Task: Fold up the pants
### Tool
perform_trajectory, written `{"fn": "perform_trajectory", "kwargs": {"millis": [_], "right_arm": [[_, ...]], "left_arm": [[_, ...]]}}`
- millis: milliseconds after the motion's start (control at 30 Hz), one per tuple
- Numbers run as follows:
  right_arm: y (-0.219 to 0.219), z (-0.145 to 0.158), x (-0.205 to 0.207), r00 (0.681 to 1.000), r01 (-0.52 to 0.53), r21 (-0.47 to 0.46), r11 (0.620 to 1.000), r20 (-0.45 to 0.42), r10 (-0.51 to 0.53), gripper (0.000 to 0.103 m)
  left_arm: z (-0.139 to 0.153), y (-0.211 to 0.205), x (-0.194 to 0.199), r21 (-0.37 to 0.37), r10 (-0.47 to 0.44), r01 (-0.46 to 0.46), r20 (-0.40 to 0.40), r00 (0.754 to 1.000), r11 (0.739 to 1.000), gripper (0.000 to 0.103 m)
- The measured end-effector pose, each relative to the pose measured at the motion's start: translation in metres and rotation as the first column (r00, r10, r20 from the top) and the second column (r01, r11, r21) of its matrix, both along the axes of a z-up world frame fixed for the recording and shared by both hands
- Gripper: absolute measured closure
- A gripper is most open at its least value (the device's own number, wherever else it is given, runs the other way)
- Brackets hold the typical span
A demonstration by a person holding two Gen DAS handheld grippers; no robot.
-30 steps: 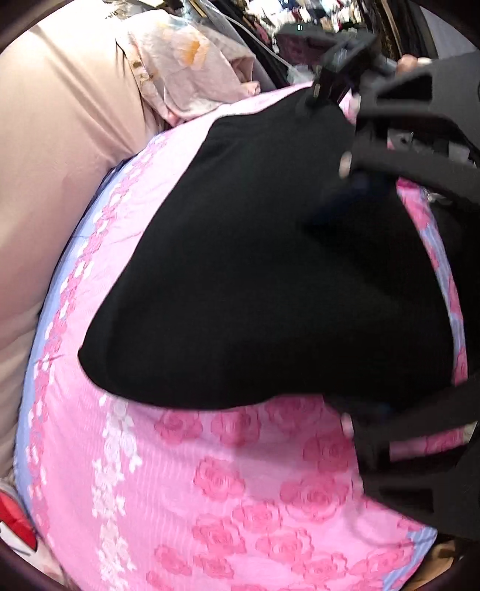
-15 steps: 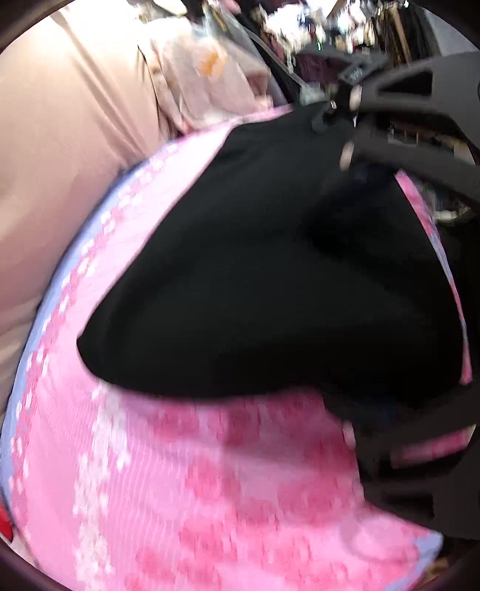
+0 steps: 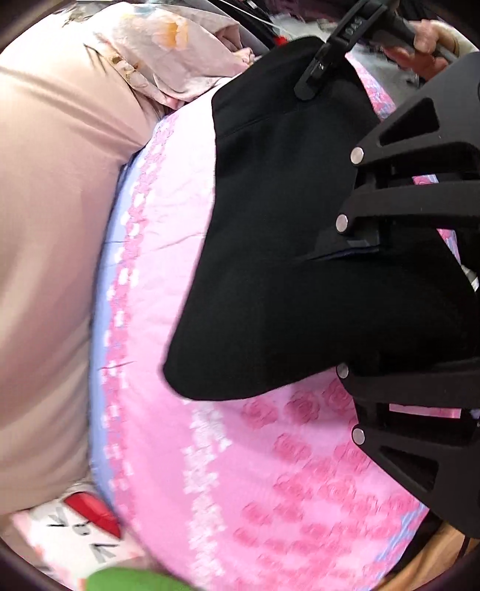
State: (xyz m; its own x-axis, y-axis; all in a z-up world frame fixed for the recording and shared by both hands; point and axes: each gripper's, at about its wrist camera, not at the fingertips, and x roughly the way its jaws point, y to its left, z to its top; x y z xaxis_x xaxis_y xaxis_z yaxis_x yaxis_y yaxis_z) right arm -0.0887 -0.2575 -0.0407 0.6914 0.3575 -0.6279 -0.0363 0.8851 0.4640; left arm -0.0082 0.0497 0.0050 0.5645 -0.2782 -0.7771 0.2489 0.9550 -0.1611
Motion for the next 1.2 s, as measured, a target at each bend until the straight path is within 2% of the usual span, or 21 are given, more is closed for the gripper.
{"fn": "perform_trajectory", "kwargs": {"millis": [100, 667, 967, 1100, 1200], "right_arm": [[0.005, 0.012, -0.003, 1.0, 0.0, -0.03, 1.0, 0.028, 0.001, 0.064], [0.012, 0.073, -0.012, 0.985, -0.001, -0.029, 1.0, 0.17, 0.005, 0.064], [0.014, 0.108, 0.008, 0.967, -0.008, -0.046, 0.999, 0.254, 0.019, 0.064], [0.016, 0.128, 0.017, 0.953, -0.012, -0.064, 0.998, 0.3, 0.031, 0.064], [0.015, 0.146, 0.023, 0.937, -0.012, -0.068, 0.998, 0.347, 0.035, 0.064]], "left_arm": [[0.014, -0.005, -0.005, 0.021, -0.001, 0.0, 0.046, 0.999, 1.0, 0.075], [0.076, -0.011, -0.017, 0.061, -0.006, -0.007, 0.207, 0.978, 0.998, 0.075], [0.112, -0.014, -0.006, 0.07, 0.002, -0.025, 0.307, 0.952, 0.997, 0.075], [0.133, -0.013, 0.003, 0.063, 0.007, -0.032, 0.362, 0.932, 0.998, 0.075], [0.152, -0.012, 0.008, 0.056, 0.006, -0.033, 0.419, 0.908, 0.998, 0.075]]}}
